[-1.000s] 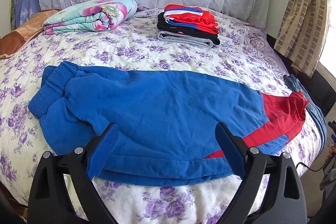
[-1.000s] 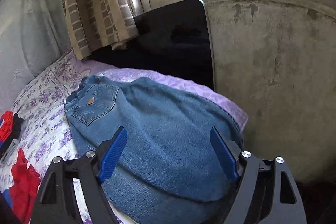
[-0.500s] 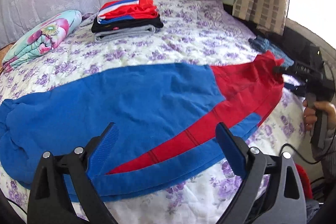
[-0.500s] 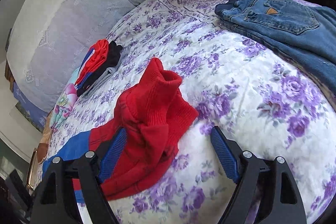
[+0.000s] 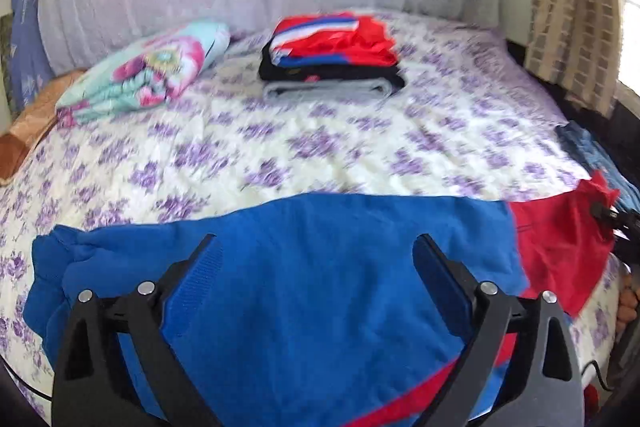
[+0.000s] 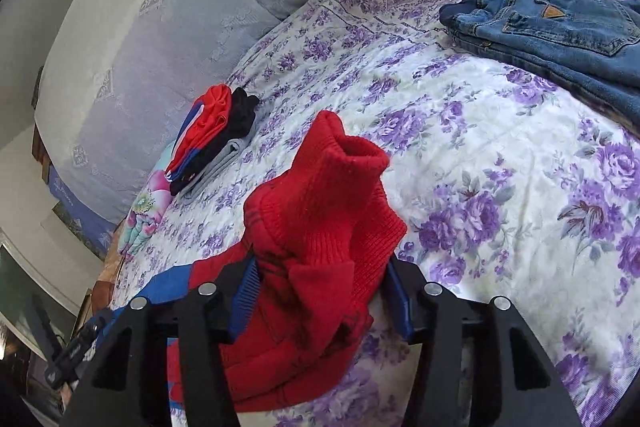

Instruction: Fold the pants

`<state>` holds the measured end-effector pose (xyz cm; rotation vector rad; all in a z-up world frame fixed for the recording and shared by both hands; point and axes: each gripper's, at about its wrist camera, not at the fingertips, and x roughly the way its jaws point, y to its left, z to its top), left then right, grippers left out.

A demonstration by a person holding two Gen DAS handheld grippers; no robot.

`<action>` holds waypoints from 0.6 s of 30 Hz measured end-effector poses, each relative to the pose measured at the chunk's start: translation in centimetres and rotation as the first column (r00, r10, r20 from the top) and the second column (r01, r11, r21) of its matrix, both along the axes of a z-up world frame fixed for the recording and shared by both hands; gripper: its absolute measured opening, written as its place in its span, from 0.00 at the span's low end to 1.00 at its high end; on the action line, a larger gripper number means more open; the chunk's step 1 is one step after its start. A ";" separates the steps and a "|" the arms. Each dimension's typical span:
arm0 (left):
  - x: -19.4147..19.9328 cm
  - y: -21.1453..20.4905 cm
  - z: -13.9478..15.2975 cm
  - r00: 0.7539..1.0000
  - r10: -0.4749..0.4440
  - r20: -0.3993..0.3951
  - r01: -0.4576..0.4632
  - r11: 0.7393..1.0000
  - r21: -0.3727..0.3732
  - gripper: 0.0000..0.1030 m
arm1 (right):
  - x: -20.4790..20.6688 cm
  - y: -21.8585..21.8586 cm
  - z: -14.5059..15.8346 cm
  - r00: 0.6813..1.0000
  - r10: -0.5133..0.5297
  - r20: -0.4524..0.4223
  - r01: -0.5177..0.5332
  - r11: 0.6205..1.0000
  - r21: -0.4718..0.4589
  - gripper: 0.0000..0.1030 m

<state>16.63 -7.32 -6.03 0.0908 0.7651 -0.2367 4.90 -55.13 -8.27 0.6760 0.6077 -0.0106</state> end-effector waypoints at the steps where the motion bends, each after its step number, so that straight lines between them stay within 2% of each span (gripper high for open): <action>1: 1.7 0.5 -1.4 0.995 0.009 -0.104 -0.008 1.000 0.012 0.92 | -0.3 -0.2 0.1 1.000 -0.011 0.002 0.011 1.000 0.006 0.55; 2: 2.7 1.1 -3.2 0.981 0.023 -0.192 -0.023 1.000 0.003 0.92 | -0.9 -0.4 0.2 0.999 -0.038 0.006 0.038 0.999 0.009 0.55; 3: 2.7 1.9 -4.7 0.977 0.021 -0.212 -0.028 0.999 -0.029 0.93 | -1.6 -0.6 0.4 0.997 -0.079 0.010 0.078 0.997 0.004 0.55; 4: 1.6 2.0 -4.6 0.991 0.008 -0.134 -0.012 1.000 -0.029 0.92 | -2.4 -0.6 0.9 0.992 -0.126 0.018 0.126 0.992 -0.016 0.57; 5: 0.6 1.9 -4.0 0.995 -0.002 -0.099 0.001 1.000 -0.009 0.92 | -3.2 -0.3 1.7 0.985 -0.171 0.036 0.173 0.983 -0.055 0.58; 7: -1.0 2.5 -2.6 1.000 0.001 -0.018 -0.001 0.999 -0.033 0.92 | -3.7 1.4 4.2 0.978 -0.177 0.108 0.192 0.970 -0.152 0.58; 9: -2.2 3.5 -1.6 0.999 0.027 0.047 -0.023 0.997 -0.075 0.92 | -2.1 4.7 6.7 0.989 -0.032 0.143 0.066 0.970 -0.235 0.58; 10: -2.3 4.0 -1.3 0.998 0.039 0.052 -0.035 0.996 -0.087 0.92 | -0.8 6.7 7.5 0.987 0.078 0.142 -0.042 0.970 -0.241 0.58; 11: -2.4 4.4 -1.3 0.998 0.050 0.045 -0.046 0.995 -0.093 0.92 | 1.0 8.9 7.9 0.972 0.201 0.125 -0.171 0.961 -0.217 0.58; 12: -2.2 4.8 -1.5 0.997 0.064 0.033 -0.061 0.993 -0.098 0.92 | 3.0 11.0 7.9 0.947 0.307 0.099 -0.285 0.940 -0.187 0.58; 14: -2.2 5.6 -2.0 0.995 0.103 0.008 -0.101 0.989 -0.104 0.92 | 7.1 15.7 7.1 0.880 0.474 0.039 -0.465 0.874 -0.137 0.56; 16: -2.7 6.9 -2.0 0.993 0.120 0.002 -0.119 0.985 -0.124 0.92 | 11.0 20.2 6.2 0.815 0.580 -0.023 -0.576 0.803 -0.151 0.42; 18: -3.1 8.0 -2.0 0.990 0.140 0.012 -0.138 0.983 -0.125 0.92 | 14.4 23.6 5.2 0.770 0.633 -0.082 -0.637 0.752 -0.169 0.36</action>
